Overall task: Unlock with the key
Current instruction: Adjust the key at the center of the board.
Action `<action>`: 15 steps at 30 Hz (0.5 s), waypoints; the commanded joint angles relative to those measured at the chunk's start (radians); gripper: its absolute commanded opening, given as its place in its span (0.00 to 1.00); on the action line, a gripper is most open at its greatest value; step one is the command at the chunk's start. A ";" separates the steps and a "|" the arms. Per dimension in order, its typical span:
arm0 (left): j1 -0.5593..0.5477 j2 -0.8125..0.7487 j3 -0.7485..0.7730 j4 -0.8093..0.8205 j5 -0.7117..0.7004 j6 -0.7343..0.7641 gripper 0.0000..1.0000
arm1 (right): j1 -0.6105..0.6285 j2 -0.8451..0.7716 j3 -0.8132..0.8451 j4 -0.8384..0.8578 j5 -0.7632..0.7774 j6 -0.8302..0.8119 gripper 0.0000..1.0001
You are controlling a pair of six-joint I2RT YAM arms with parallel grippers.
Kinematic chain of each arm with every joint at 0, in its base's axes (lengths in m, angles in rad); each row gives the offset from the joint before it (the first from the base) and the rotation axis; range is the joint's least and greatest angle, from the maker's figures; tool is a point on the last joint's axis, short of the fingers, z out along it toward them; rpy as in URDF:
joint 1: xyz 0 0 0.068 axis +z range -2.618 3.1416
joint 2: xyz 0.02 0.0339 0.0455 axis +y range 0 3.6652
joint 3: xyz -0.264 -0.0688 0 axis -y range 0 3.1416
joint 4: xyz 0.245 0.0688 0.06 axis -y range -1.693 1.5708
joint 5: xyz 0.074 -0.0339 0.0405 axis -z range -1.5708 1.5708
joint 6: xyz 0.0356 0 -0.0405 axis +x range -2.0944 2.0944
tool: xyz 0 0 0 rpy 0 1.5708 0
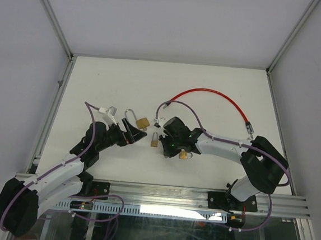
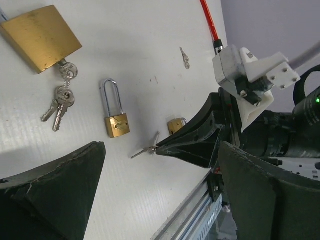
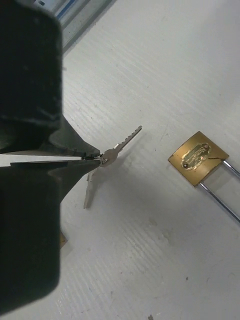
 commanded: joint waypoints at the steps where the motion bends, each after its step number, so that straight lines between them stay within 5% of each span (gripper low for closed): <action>1: 0.007 0.016 -0.021 0.215 0.096 0.040 0.99 | -0.036 -0.120 -0.068 0.209 -0.116 0.057 0.00; 15: 0.006 0.081 -0.055 0.400 0.167 -0.005 0.99 | -0.104 -0.196 -0.155 0.438 -0.196 0.229 0.00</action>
